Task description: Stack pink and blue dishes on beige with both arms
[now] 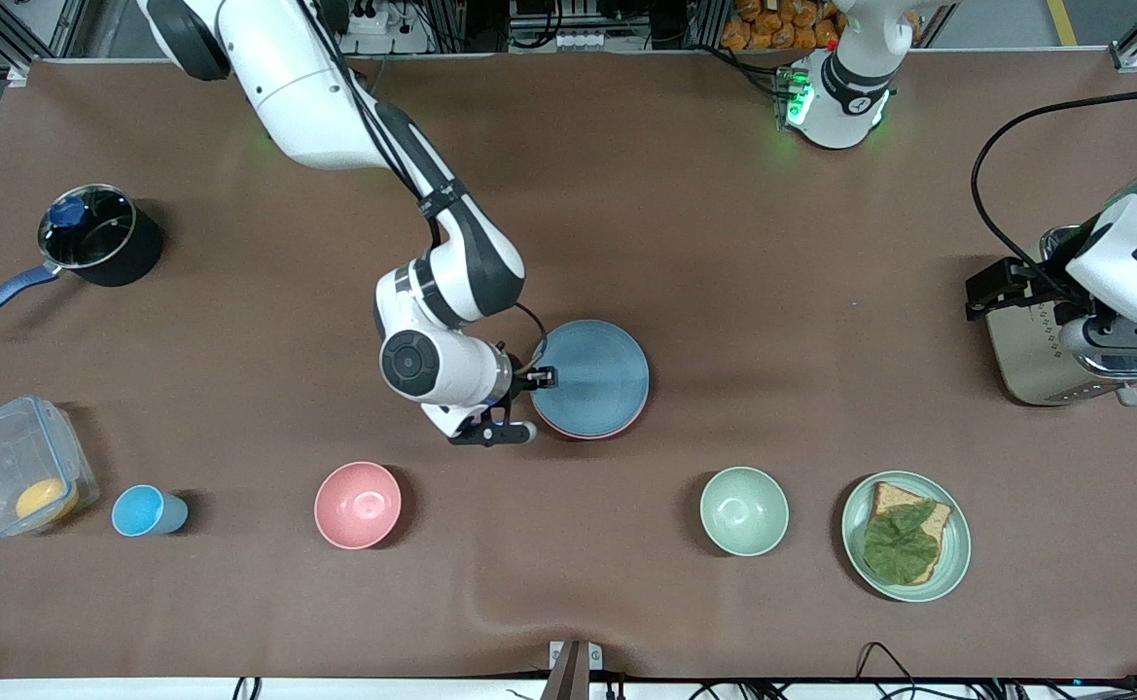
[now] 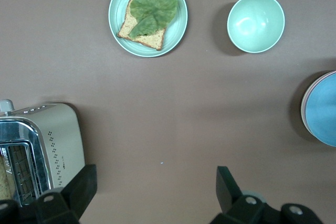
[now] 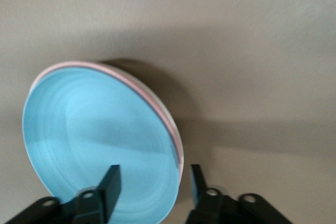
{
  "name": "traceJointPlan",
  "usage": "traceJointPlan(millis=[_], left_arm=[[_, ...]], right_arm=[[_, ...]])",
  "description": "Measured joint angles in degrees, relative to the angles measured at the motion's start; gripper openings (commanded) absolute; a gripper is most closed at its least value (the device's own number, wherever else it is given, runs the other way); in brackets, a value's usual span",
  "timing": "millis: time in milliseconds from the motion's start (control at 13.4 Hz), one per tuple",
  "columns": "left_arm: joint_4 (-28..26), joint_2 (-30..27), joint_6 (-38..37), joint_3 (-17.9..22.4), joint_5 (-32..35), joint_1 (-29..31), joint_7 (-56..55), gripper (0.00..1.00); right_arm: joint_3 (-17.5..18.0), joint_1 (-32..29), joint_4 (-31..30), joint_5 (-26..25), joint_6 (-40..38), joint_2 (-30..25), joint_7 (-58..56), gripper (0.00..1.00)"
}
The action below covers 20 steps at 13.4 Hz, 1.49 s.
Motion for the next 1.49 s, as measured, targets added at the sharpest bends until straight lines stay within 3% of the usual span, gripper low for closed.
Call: traceJointPlan(millis=[373,672,896,1045,1194,1493], left_arm=[[0.02,-1.26,-0.26,-1.65,0.07,-0.12,0.09,1.00],[-0.07,-1.58,-1.08,-2.00,0.21,-0.07,0.20,1.00],[-0.20,-1.59,-1.09,-1.77,0.21,0.35,1.63,1.00],[-0.69,-1.98,-1.10,1.25,0.16,-1.31,2.85,1.00],[-2.94,-3.44,-0.65,8.10,-1.42,-5.91,4.36,1.00],[-12.02,-9.28,4.58,14.93,-2.98,-10.17,5.70,1.00]], right_arm=[[-1.80,-9.86,1.02,-1.70,-15.42,-5.12,-5.18,1.00],[-2.54,-19.55,1.04,-13.17,-26.32,-11.72,-9.94,1.00],[-2.85,-25.07,1.02,-16.48,-30.59,-15.54,-16.58,1.00],[-3.02,-28.45,0.95,-18.78,-31.41,-17.44,-19.26,1.00],[-3.15,-30.01,0.64,-22.16,-31.53,-19.76,-20.01,1.00],[-3.10,-30.46,-5.48,-26.13,-31.64,-30.69,-19.91,1.00]])
